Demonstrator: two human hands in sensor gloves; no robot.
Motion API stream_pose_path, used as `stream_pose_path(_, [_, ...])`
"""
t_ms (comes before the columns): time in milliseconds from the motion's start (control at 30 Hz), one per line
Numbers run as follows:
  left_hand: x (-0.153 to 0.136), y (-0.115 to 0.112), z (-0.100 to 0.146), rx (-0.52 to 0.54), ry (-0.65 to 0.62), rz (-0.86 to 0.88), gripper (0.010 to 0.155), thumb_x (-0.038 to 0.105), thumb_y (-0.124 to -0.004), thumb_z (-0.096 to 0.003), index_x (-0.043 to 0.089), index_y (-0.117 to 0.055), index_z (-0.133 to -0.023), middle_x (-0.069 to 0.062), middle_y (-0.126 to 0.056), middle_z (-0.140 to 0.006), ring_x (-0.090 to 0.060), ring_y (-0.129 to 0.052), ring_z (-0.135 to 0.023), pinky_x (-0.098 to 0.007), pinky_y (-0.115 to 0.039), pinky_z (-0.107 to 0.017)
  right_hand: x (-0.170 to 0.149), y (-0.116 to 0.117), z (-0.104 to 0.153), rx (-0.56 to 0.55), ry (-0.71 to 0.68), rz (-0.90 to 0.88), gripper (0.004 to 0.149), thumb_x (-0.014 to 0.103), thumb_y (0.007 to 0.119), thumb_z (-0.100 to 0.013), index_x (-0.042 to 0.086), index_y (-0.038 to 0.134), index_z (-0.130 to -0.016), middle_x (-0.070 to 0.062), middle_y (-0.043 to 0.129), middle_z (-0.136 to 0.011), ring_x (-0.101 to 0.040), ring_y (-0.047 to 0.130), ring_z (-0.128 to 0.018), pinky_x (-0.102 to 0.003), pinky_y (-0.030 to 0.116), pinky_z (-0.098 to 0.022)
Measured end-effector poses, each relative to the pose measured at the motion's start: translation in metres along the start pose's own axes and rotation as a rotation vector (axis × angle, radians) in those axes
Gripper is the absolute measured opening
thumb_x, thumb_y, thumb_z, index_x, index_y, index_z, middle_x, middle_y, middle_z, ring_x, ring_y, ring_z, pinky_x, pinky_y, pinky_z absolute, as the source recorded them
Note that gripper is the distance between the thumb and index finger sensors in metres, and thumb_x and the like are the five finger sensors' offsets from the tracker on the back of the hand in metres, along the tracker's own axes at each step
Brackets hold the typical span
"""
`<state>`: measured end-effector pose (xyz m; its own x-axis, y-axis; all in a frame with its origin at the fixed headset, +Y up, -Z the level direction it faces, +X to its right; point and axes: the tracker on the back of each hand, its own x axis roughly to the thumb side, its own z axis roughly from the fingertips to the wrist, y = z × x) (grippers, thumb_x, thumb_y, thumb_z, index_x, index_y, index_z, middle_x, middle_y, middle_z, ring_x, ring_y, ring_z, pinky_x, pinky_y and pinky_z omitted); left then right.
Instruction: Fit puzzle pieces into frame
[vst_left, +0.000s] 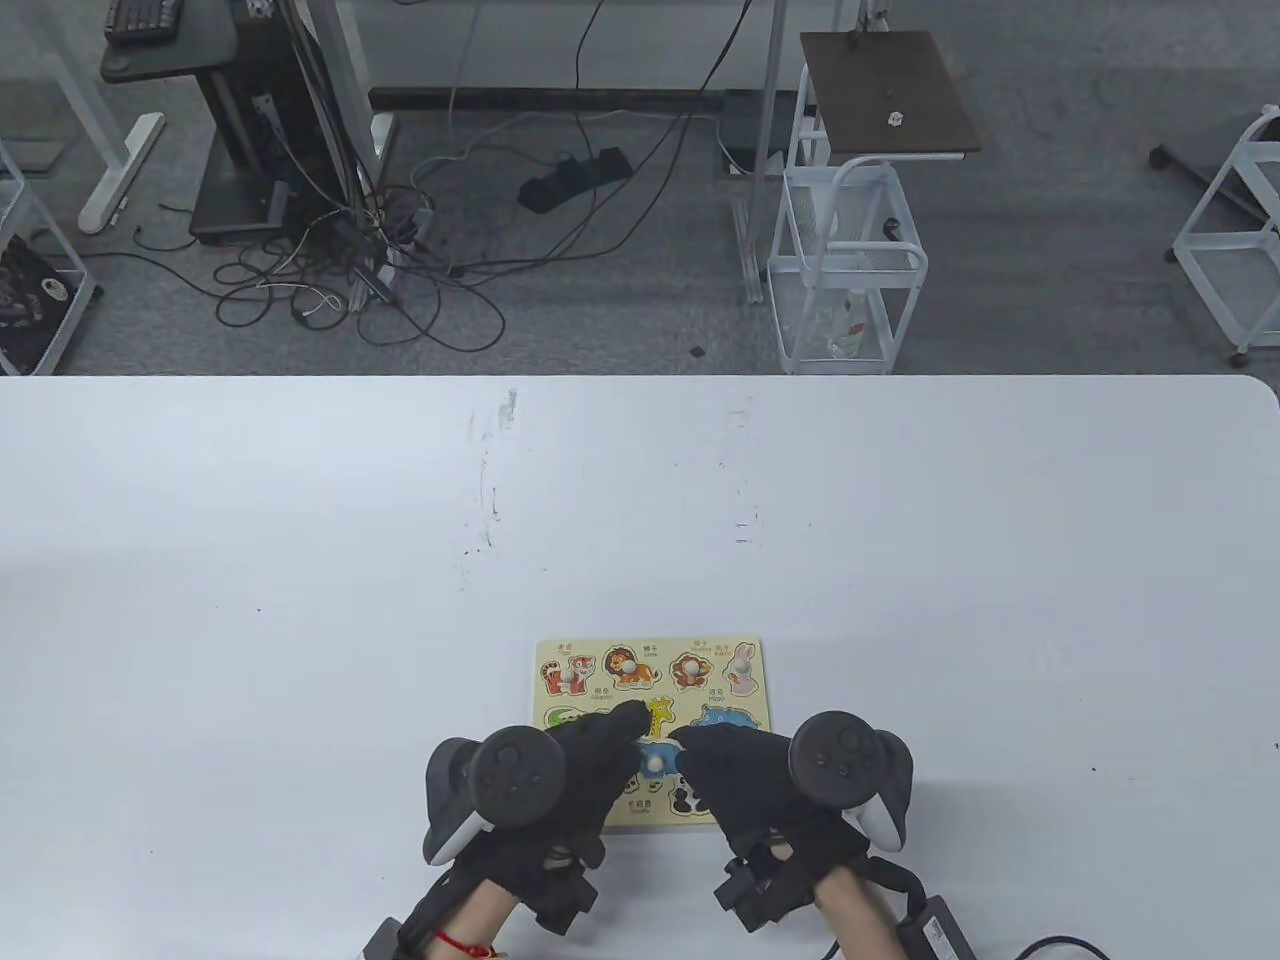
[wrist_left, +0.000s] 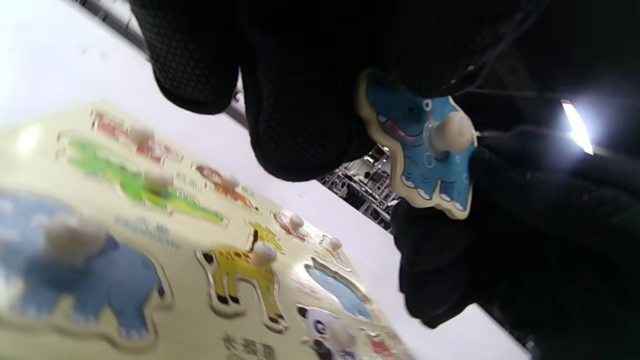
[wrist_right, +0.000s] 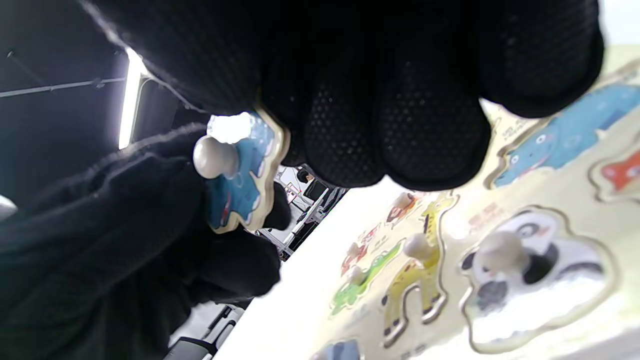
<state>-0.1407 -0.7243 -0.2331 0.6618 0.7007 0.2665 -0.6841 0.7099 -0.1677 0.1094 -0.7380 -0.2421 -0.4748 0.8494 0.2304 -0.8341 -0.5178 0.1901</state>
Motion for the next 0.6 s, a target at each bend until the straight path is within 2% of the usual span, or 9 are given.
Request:
stream_pose_path(100, [-0.014, 0.001, -0.001, 0.003, 0.052, 0.138, 0.052, 0.045, -0.082, -0.0442, 0.025, -0.084, -0.092, -0.001, -0.104, -0.079, -0.014, -0.112, -0.054, -0.043, -0.086, -0.058, -0.005, 0.0, -0.002, 0.023, 0.031, -0.09, 0.045, 0.039, 0.082, -0.042, 0.011, 0.096, -0.074, -0.013, 0.1, -0.065, -0.038, 0.104, -0.046, -0.059, 0.08, -0.041])
stream_pose_path(167, [-0.019, -0.001, -0.003, -0.038, 0.06, 0.219, 0.047, 0.045, -0.082, -0.0444, 0.027, -0.088, -0.088, 0.001, -0.106, -0.074, -0.012, -0.112, -0.051, -0.042, -0.086, -0.057, -0.008, 0.001, -0.002, 0.044, 0.049, -0.13, 0.045, 0.039, 0.082, -0.042, 0.01, 0.096, -0.074, -0.013, 0.099, -0.066, -0.038, 0.104, -0.045, -0.059, 0.08, -0.041])
stream_pose_path(300, [-0.019, -0.004, -0.005, -0.047, 0.085, 0.237, 0.044, 0.044, -0.084, -0.0445, 0.028, -0.091, -0.085, 0.002, -0.108, -0.07, -0.01, -0.113, -0.046, -0.041, -0.088, -0.055, -0.007, -0.002, -0.002, 0.028, 0.061, -0.107, 0.046, 0.039, 0.082, -0.042, 0.009, 0.094, -0.075, -0.014, 0.098, -0.067, -0.04, 0.103, -0.046, -0.061, 0.079, -0.042])
stream_pose_path(467, [-0.019, -0.004, -0.005, -0.003, 0.121, 0.156, 0.044, 0.044, -0.084, -0.0449, 0.027, -0.091, -0.085, 0.002, -0.108, -0.068, -0.009, -0.112, -0.045, -0.04, -0.089, -0.054, 0.015, -0.009, 0.008, -0.181, -0.032, 0.166, 0.055, 0.04, 0.088, -0.039, 0.013, 0.085, -0.087, -0.014, 0.089, -0.081, -0.041, 0.099, -0.059, -0.061, 0.077, -0.046])
stream_pose_path(533, [-0.021, -0.005, -0.005, 0.004, 0.137, 0.152, 0.044, 0.044, -0.084, -0.0449, 0.026, -0.091, -0.084, 0.002, -0.108, -0.067, -0.009, -0.112, -0.044, -0.039, -0.089, -0.053, 0.028, -0.007, 0.014, -0.264, -0.117, 0.298, 0.053, 0.038, 0.092, -0.037, 0.015, 0.087, -0.085, -0.013, 0.089, -0.082, -0.039, 0.099, -0.058, -0.06, 0.078, -0.046])
stream_pose_path(600, [-0.022, -0.005, -0.005, 0.007, 0.148, 0.144, 0.044, 0.045, -0.084, -0.045, 0.026, -0.091, -0.084, 0.002, -0.108, -0.067, -0.009, -0.113, -0.043, -0.039, -0.089, -0.053, 0.041, -0.002, 0.018, -0.298, -0.212, 0.449, 0.052, 0.037, 0.095, -0.035, 0.018, 0.09, -0.083, -0.012, 0.089, -0.081, -0.038, 0.099, -0.057, -0.058, 0.079, -0.046])
